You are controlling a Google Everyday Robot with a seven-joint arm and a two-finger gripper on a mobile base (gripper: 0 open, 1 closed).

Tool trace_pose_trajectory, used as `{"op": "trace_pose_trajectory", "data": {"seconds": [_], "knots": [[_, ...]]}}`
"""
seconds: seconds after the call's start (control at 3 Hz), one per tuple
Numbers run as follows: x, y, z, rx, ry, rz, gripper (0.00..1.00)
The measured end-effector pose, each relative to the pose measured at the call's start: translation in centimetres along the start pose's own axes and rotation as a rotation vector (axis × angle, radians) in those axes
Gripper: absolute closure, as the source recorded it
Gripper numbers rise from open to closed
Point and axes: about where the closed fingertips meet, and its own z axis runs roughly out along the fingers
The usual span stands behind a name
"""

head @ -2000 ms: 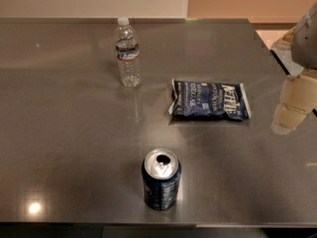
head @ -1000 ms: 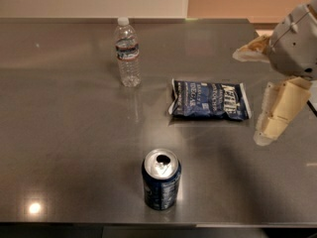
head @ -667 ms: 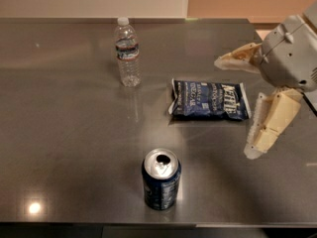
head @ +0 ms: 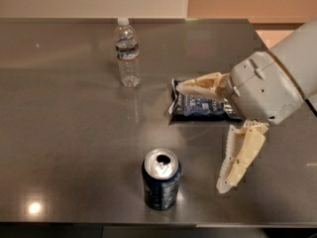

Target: Knock pepsi can over

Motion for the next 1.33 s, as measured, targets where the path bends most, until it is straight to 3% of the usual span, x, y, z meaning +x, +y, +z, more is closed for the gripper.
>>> {"op": "trace_pose_trajectory", "data": {"seconds": [0.67, 1.33], "knots": [[-0.7, 1.3, 4.6, -0.077, -0.114, -0.030, 0.00], [0.2, 2.1, 7.8, -0.135, -0.155, -0.003, 0.02]]}}
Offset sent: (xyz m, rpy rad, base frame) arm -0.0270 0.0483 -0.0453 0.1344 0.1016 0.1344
